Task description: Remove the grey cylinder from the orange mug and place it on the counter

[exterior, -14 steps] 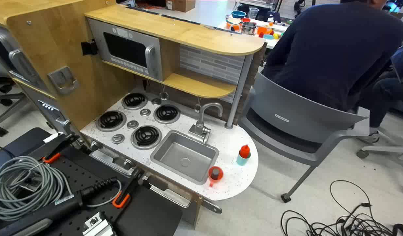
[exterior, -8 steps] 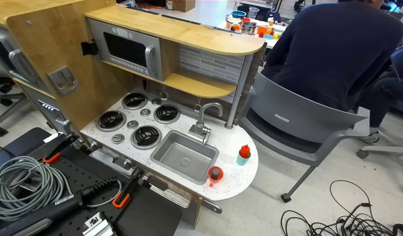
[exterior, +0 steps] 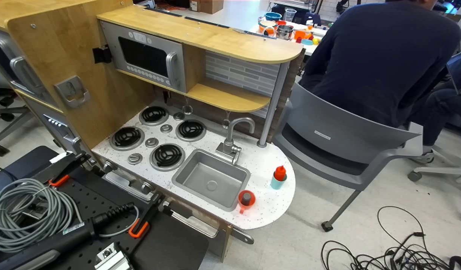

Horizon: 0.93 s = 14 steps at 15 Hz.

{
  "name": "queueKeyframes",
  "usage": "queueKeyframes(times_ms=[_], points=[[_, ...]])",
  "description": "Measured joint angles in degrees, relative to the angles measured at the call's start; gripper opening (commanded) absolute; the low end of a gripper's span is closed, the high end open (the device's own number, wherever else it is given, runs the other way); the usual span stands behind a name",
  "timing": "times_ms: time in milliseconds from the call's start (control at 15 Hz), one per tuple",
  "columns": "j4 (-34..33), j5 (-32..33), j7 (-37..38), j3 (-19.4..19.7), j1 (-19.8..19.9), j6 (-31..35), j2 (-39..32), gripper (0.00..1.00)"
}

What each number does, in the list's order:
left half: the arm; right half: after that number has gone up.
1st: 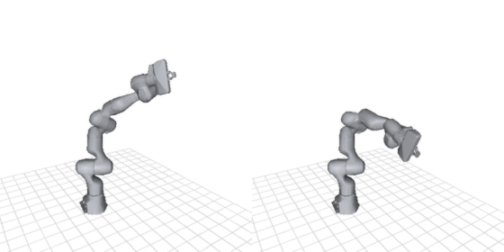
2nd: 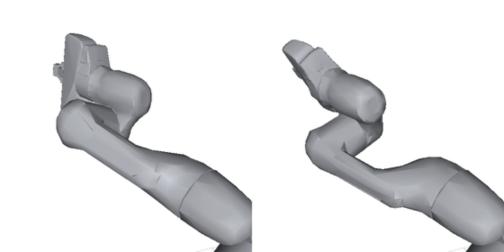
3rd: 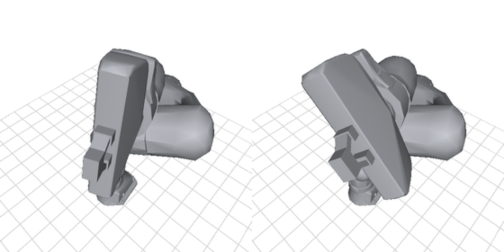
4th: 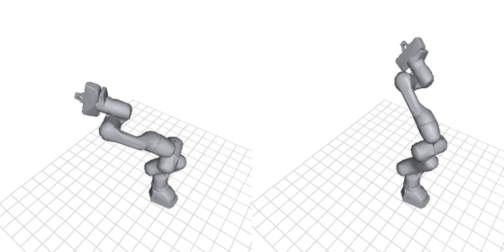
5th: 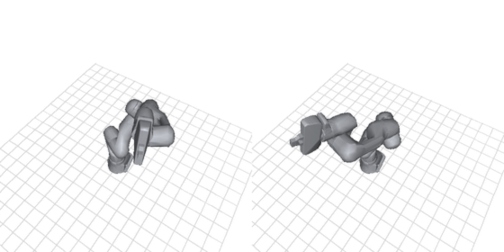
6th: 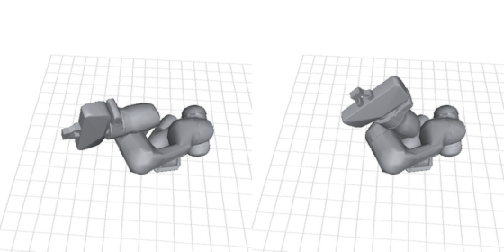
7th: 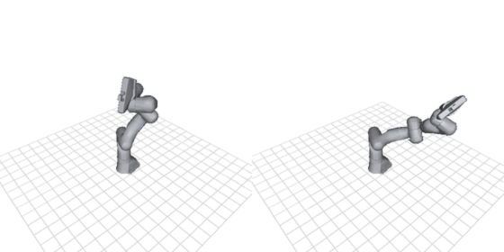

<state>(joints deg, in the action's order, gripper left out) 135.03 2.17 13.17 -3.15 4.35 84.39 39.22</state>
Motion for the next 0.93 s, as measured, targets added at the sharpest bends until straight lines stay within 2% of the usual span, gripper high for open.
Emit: queueKeyframes(times_ms=[200, 400, 933], points=[[0.13, 1.00, -0.12, 0.00, -0.13, 0.90, 0.00, 1.00], [1.42, 1.09, -1.05, 0.47, -0.13, 5.57, -0.18, 1.00], [4.88, 2.15, -9.71, 7.18, 0.49, 21.99, -7.04, 1.00]])
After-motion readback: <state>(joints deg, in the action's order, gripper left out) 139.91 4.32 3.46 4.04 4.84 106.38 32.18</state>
